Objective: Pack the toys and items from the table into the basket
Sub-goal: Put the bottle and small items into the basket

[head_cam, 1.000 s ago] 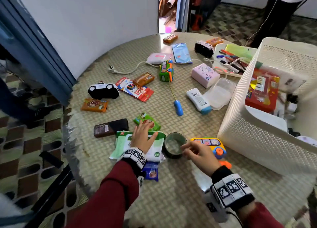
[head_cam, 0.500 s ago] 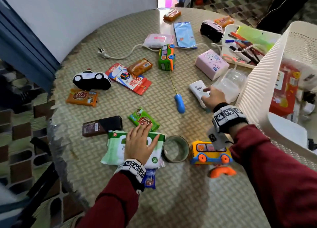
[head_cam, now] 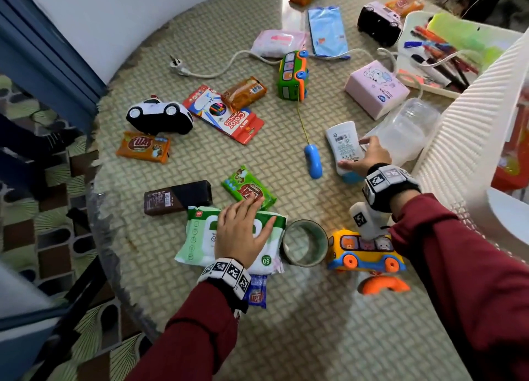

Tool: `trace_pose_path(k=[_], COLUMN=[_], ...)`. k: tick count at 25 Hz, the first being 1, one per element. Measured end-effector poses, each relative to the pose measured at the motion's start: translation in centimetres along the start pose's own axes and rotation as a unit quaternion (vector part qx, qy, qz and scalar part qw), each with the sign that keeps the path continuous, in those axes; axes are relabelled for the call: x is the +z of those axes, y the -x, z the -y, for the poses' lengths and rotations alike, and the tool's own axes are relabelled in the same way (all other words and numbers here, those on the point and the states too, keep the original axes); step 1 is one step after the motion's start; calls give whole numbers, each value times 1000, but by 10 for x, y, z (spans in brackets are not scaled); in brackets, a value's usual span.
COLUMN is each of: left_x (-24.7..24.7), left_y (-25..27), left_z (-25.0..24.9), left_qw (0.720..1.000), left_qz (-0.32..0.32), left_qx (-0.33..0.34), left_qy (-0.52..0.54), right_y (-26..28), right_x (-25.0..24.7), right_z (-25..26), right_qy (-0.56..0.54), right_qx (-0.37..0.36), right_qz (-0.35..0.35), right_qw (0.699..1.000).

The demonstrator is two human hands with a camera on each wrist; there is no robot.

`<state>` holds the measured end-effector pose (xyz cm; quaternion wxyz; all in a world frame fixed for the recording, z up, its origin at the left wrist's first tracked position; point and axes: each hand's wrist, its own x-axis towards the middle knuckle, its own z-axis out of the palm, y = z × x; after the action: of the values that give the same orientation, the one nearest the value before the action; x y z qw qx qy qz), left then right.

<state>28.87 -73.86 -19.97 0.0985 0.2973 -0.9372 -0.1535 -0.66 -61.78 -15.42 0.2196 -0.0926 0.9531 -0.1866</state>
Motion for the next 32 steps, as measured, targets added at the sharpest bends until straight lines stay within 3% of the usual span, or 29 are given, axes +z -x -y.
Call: trace_pose_path(k=[5,9,13,19,21,23,25,27,32], left_x=[-1,-2,-3,-6,-10,-17,-28,-44,-72], left_y=[-1,-2,-2,-3,-5,-9,-7,3,25], left_z=[-1,-1,-3,-2,-2,-2,-10,-37,-124], left_qw=[1000,1000,1000,999,996,977,947,933,897], left_qz=[-8,-8,-13,18,39,47,10,-24,-11], left_qx=[-1,-2,2,-1,-19,-51,-55,-23,97], left_qy=[10,14,6,26,76,203,316,360,430], right_y=[30,59,95,167,191,213,237,261,312], right_x=[7,-1,-15,-33,-37,-43,-50,-58,-80], right_z=[14,23,19,-7,-22,-36,-52,-68,-105], right_qy=[-69,-149,-246,-424,-475,-502,-516,-530,-557], right_qx=[-71,-124,-167,-168,-172,-171,-175,-179,-157], right_qz=[-13,-77,-141,-151,-160,-174,-185,-203,-244], right_qw=[995,978,944,877,848,830,818,804,778])
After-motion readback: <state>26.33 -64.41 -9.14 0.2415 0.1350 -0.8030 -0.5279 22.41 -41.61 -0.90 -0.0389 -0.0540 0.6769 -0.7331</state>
